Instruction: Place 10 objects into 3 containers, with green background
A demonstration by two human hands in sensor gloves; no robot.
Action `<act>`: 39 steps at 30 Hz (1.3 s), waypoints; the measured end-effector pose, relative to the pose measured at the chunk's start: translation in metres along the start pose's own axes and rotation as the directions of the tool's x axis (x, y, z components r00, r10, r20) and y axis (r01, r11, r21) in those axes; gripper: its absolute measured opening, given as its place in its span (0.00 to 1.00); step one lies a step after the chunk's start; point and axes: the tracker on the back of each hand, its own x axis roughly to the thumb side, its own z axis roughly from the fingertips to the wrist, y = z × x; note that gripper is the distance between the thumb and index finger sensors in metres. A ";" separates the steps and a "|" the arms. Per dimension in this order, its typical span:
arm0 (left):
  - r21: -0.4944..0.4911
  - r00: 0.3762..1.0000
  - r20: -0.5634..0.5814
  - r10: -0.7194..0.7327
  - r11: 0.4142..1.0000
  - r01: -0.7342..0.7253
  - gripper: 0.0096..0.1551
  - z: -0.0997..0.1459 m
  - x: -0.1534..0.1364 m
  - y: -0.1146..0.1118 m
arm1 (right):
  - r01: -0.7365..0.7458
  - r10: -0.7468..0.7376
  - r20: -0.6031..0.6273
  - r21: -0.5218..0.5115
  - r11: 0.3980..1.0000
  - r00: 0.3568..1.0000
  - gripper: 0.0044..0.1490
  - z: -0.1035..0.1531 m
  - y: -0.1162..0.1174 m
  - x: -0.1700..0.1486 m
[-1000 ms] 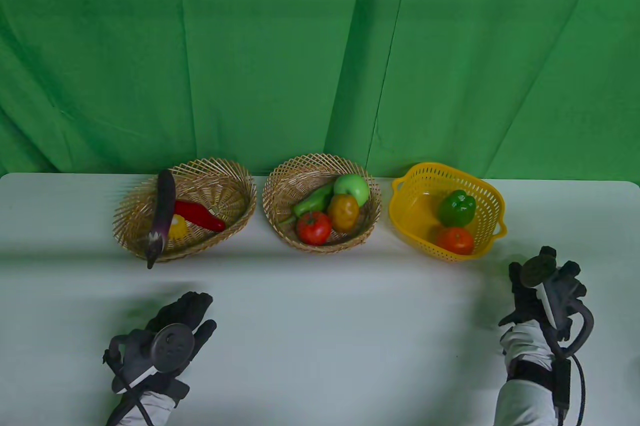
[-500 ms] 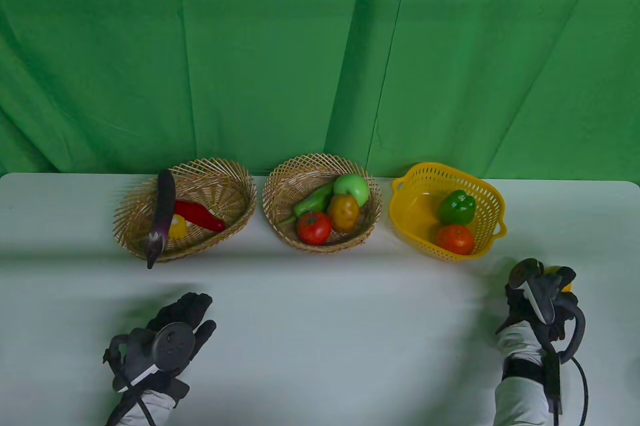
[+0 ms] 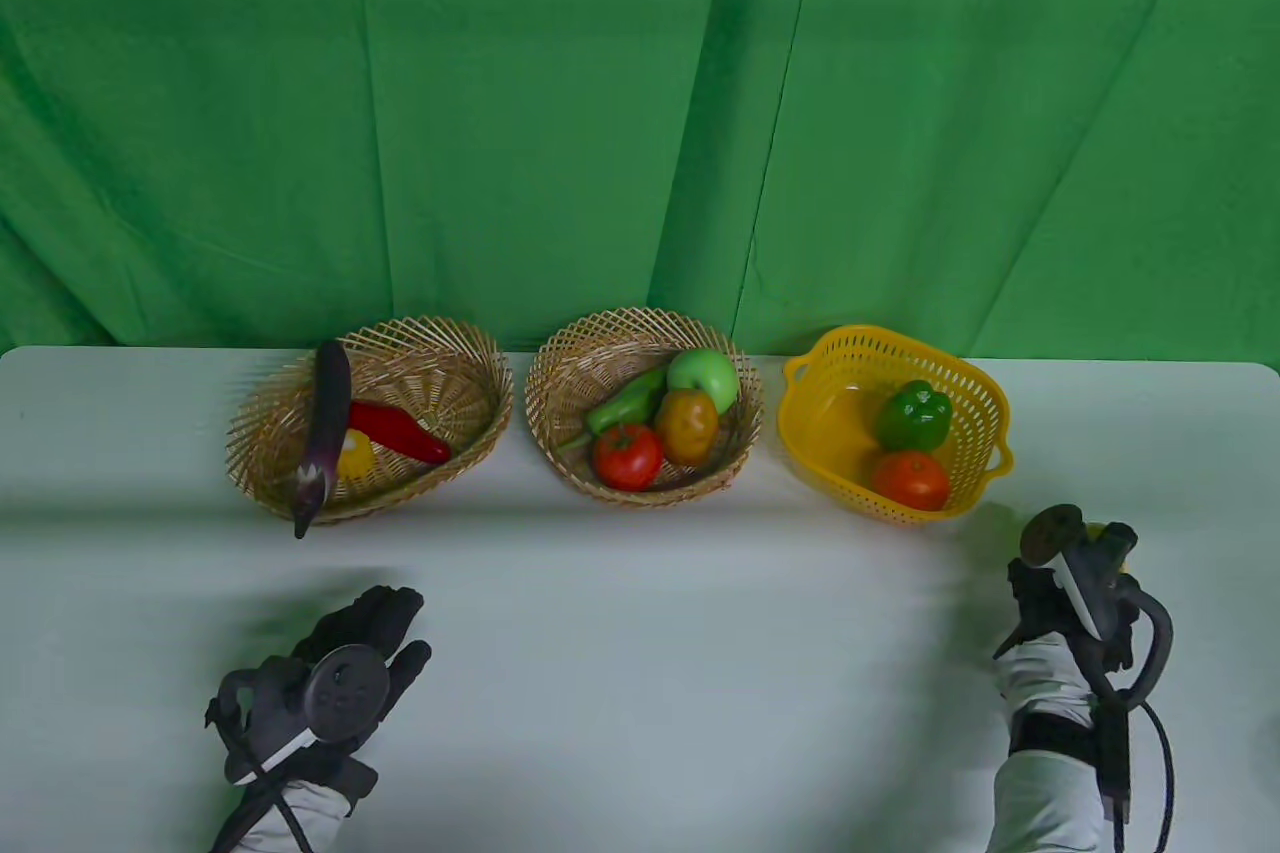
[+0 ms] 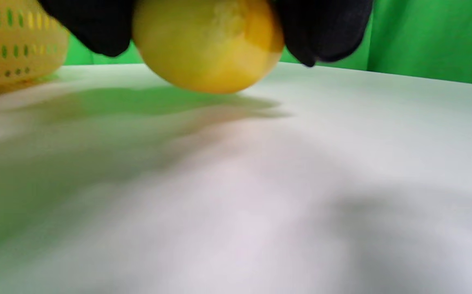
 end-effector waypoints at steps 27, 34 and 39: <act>0.029 1.000 0.023 -0.004 1.000 0.003 0.35 0.001 0.004 0.003 | 0.158 -0.119 0.207 -0.182 0.970 0.971 0.46 0.042 -0.068 0.060; 0.030 1.000 0.020 -0.005 1.000 0.004 0.35 0.002 0.003 0.003 | 0.134 -0.078 0.278 -0.187 0.973 0.957 0.46 0.050 -0.067 0.095; 0.022 1.000 0.018 -0.008 1.000 0.007 0.35 0.002 0.004 0.003 | 0.061 0.005 0.329 -0.191 0.980 0.944 0.46 0.056 -0.062 0.129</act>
